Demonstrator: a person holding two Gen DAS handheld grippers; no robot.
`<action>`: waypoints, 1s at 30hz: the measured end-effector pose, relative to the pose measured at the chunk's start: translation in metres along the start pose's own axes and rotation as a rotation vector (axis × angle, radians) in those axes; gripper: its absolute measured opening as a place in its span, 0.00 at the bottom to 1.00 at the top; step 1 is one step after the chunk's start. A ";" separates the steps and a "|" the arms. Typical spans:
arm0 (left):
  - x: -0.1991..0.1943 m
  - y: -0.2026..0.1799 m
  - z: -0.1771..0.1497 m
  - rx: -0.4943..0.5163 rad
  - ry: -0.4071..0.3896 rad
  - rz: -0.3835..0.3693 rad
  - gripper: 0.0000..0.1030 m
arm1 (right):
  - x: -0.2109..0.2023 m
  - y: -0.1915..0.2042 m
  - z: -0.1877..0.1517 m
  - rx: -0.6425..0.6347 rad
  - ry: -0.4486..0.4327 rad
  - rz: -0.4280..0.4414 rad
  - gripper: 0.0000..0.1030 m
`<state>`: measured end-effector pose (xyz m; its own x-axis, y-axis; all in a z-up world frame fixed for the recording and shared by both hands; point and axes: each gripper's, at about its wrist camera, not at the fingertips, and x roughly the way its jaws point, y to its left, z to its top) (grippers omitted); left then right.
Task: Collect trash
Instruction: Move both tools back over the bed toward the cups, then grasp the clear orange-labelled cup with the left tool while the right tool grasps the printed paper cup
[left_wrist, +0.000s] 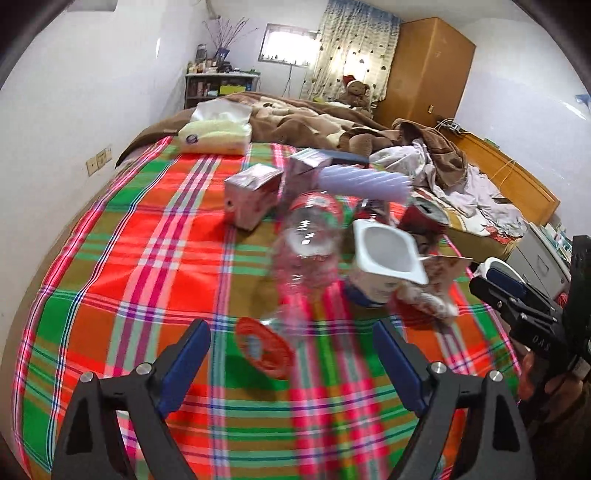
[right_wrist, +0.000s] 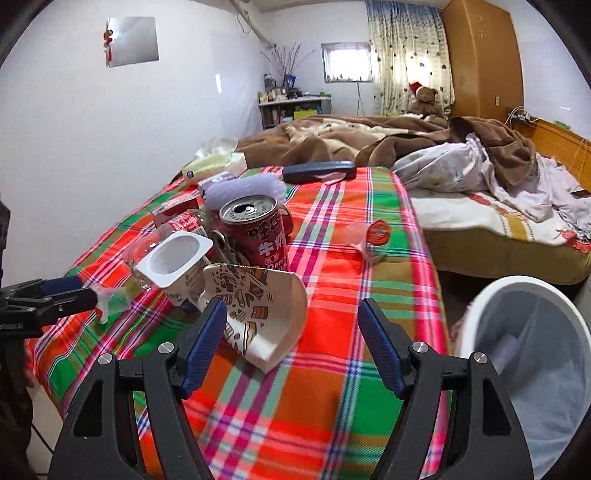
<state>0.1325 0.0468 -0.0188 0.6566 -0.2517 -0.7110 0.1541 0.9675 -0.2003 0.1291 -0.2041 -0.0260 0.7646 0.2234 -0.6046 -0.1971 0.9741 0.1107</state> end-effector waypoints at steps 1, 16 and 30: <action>0.003 0.002 0.000 -0.005 0.008 0.000 0.87 | 0.003 0.001 0.001 -0.002 0.005 0.001 0.73; 0.049 0.018 0.003 0.027 0.112 -0.014 0.84 | 0.037 0.019 0.005 -0.032 0.133 0.050 0.47; 0.034 0.011 -0.009 -0.003 0.094 -0.088 0.46 | 0.027 0.018 0.001 -0.005 0.125 0.085 0.17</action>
<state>0.1503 0.0490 -0.0512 0.5687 -0.3363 -0.7507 0.2057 0.9418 -0.2660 0.1464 -0.1806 -0.0393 0.6624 0.2990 -0.6869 -0.2612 0.9515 0.1623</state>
